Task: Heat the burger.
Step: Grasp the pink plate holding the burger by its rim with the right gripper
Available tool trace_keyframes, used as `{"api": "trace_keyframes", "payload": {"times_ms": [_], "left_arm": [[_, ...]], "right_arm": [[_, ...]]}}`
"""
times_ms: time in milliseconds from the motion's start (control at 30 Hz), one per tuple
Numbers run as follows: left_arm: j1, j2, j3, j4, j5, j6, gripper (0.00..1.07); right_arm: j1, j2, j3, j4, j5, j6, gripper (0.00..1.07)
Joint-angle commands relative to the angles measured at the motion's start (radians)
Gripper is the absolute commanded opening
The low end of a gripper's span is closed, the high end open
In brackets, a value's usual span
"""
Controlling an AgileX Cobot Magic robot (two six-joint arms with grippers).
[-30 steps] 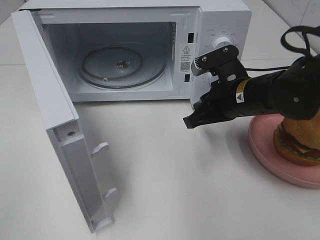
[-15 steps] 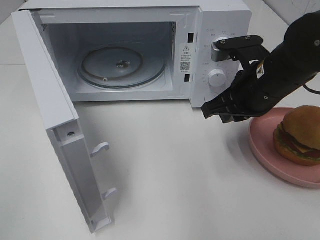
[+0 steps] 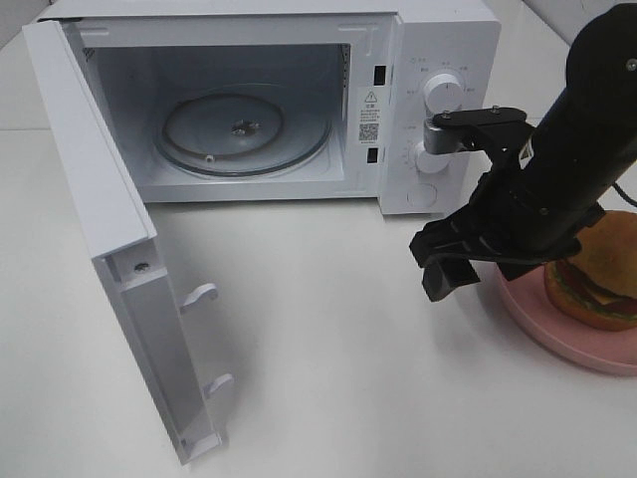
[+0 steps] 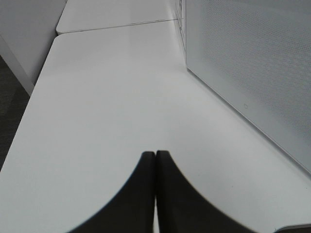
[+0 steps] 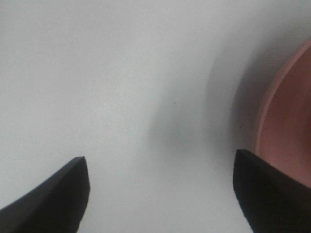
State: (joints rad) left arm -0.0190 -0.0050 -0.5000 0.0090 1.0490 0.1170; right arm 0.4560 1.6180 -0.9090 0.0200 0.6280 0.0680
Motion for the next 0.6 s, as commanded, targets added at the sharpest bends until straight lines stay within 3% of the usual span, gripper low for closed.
{"api": "trace_keyframes", "payload": {"times_ms": [33,100,400,600], "left_arm": [[-0.002,-0.02,0.004,-0.009,-0.015,0.0,0.0],[-0.002,-0.02,0.004,-0.009,-0.015,0.0,0.0],[-0.002,-0.02,0.004,-0.009,-0.015,0.0,0.0],[-0.002,-0.02,0.004,-0.009,-0.015,0.0,0.0]], "right_arm": [[-0.005,-0.006,-0.005,-0.026,0.012,-0.011,0.78],[-0.005,0.003,-0.019,-0.098,0.014,0.027,0.76],[-0.005,0.096,-0.128,-0.142,0.114,0.066,0.76],[-0.005,0.198,-0.199,-0.254,0.184,0.187,0.76]]}}
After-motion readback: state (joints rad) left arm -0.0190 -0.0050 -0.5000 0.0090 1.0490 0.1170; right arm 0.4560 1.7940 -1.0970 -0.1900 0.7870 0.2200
